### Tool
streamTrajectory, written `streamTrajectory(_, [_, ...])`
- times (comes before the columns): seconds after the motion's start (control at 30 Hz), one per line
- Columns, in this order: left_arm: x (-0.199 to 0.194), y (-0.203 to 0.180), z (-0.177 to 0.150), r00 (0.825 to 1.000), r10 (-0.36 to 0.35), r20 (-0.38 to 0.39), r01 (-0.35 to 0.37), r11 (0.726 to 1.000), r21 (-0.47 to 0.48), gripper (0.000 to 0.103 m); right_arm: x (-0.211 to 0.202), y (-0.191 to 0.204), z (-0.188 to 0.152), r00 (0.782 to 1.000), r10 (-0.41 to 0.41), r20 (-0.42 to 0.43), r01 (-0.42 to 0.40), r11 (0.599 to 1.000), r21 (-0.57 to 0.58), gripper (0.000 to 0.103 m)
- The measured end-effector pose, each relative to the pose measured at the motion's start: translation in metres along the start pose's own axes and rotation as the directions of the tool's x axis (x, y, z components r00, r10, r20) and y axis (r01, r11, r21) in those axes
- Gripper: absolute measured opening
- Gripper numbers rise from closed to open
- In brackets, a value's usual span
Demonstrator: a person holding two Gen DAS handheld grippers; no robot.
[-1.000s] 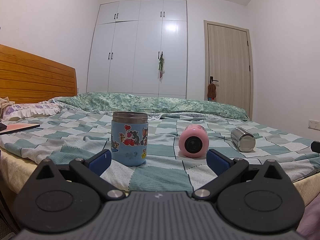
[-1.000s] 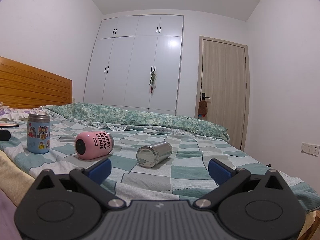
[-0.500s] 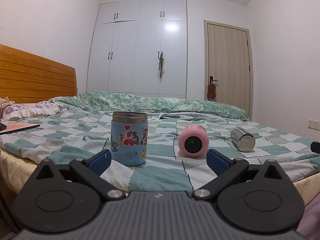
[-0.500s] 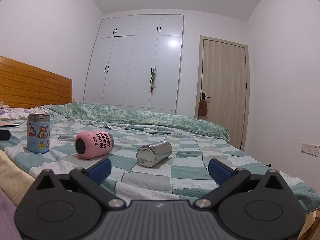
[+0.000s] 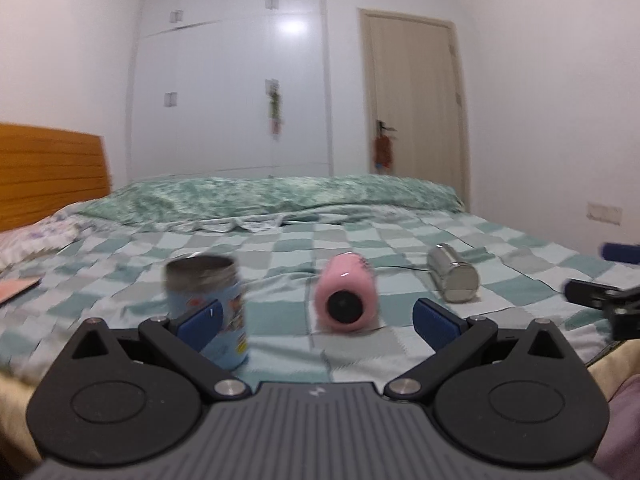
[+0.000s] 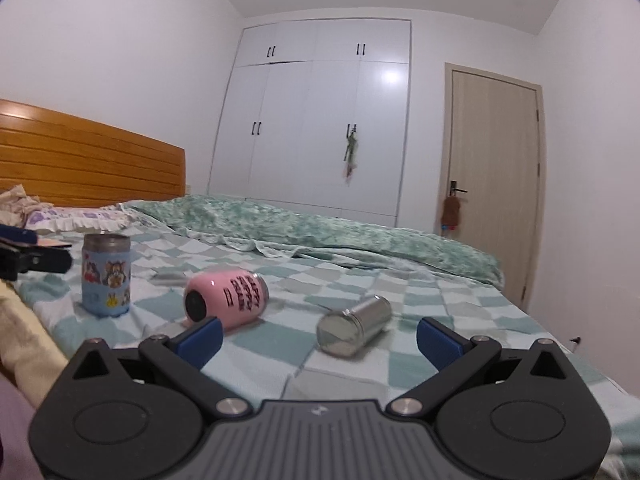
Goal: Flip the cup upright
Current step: 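Reach the left gripper to the lying pink cup and grasp it, then lift the pink cup off the blanket with the left gripper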
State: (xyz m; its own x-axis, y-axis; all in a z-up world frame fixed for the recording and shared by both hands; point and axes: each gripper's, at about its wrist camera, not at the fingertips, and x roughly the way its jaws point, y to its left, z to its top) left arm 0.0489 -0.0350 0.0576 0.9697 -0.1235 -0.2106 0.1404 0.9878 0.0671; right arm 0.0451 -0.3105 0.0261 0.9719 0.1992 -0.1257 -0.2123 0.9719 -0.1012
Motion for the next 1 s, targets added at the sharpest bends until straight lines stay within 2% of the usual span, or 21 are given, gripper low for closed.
streamTrajectory(0.17, [0.045, -0.014, 0.033, 0.994, -0.047, -0.099, 0.052, 0.997, 0.053, 0.103, 0.041, -0.006, 0.017, 0.999, 0.028, -0.027, -0.028, 1.0, 0.0, 0.103])
streamTrajectory(0.33, [0.098, -0.026, 0.06, 0.969, -0.057, -0.24, 0.079, 0.993, 0.084, 0.103, 0.081, -0.014, 0.026, 0.996, 0.055, -0.065, -0.055, 0.998, 0.007, 0.103])
streamTrajectory(0.5, [0.152, -0.034, 0.077, 0.933, -0.056, -0.356, 0.101, 0.989, 0.108, 0.103, 0.123, -0.025, 0.03, 0.99, 0.085, -0.111, -0.086, 0.996, -0.002, 0.103])
streamTrajectory(0.63, [0.197, -0.04, 0.084, 0.882, -0.018, -0.471, 0.087, 0.988, 0.125, 0.103, 0.157, -0.035, 0.036, 0.981, 0.113, -0.156, -0.118, 0.993, -0.019, 0.103])
streamTrajectory(0.83, [0.248, -0.043, 0.079, 0.842, 0.043, -0.538, 0.05, 0.986, 0.158, 0.103, 0.206, -0.049, 0.048, 0.964, 0.125, -0.236, -0.141, 0.989, -0.05, 0.103])
streamTrajectory(1.0, [0.283, -0.046, 0.073, 0.796, 0.063, -0.602, 0.045, 0.985, 0.164, 0.103, 0.237, -0.059, 0.051, 0.95, 0.142, -0.279, -0.154, 0.988, -0.023, 0.103])
